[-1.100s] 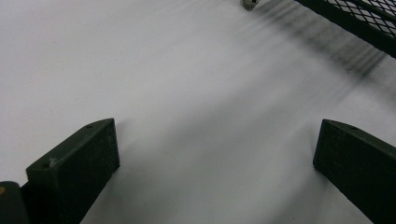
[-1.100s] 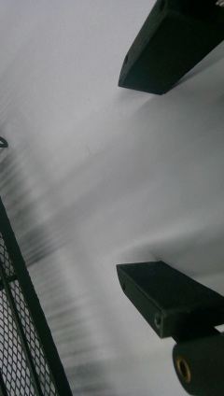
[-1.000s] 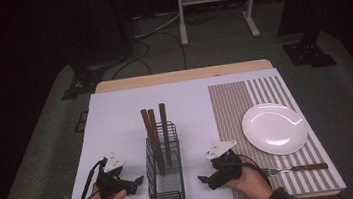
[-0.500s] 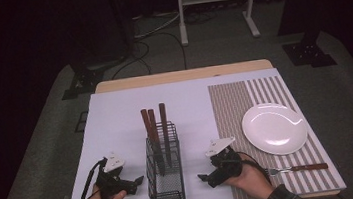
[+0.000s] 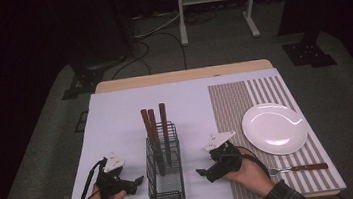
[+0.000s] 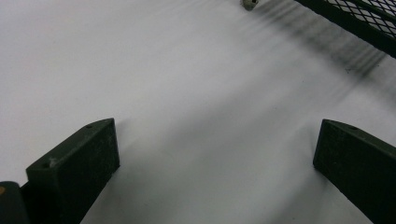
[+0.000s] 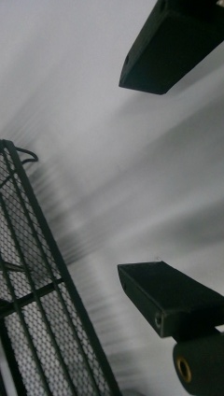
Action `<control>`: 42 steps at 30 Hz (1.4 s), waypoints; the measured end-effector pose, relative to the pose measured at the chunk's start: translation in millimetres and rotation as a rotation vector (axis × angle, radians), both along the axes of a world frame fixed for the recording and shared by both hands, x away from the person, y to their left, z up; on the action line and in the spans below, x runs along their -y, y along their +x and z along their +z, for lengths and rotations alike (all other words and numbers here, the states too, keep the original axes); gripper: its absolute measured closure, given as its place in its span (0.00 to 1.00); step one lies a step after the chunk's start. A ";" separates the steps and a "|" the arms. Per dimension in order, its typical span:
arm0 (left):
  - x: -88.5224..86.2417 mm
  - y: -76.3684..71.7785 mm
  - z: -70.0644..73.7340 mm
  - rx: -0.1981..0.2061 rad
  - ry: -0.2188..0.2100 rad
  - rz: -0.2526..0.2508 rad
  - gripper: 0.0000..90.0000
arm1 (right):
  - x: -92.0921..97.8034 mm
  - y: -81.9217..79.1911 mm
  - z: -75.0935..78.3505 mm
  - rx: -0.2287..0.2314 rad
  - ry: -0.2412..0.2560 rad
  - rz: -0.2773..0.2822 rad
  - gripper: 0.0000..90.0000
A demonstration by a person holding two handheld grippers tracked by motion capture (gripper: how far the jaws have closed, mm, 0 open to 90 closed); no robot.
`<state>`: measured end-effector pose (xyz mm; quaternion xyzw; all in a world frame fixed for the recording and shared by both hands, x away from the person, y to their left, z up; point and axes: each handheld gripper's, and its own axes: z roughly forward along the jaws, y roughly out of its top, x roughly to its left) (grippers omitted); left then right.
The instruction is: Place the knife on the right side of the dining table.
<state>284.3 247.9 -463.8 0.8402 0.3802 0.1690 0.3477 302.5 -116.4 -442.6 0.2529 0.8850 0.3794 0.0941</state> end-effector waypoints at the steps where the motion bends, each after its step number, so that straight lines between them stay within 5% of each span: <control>1: 0.0 0.0 0.0 0.000 0.000 0.000 0.00 | 0.3 0.4 1.2 -0.001 0.002 -0.002 0.09; 12: 0.0 0.0 0.0 0.000 0.000 0.000 0.00 | 3.8 9.7 21.1 0.020 0.044 -0.016 0.09; 33: 0.1 0.0 -0.2 0.000 -0.004 0.001 0.00 | 1.7 28.5 61.4 -0.013 0.168 -0.024 0.09; 42: 0.3 0.1 -0.5 0.004 -0.008 0.002 0.00 | -2.8 33.4 76.4 0.009 0.171 -0.012 0.09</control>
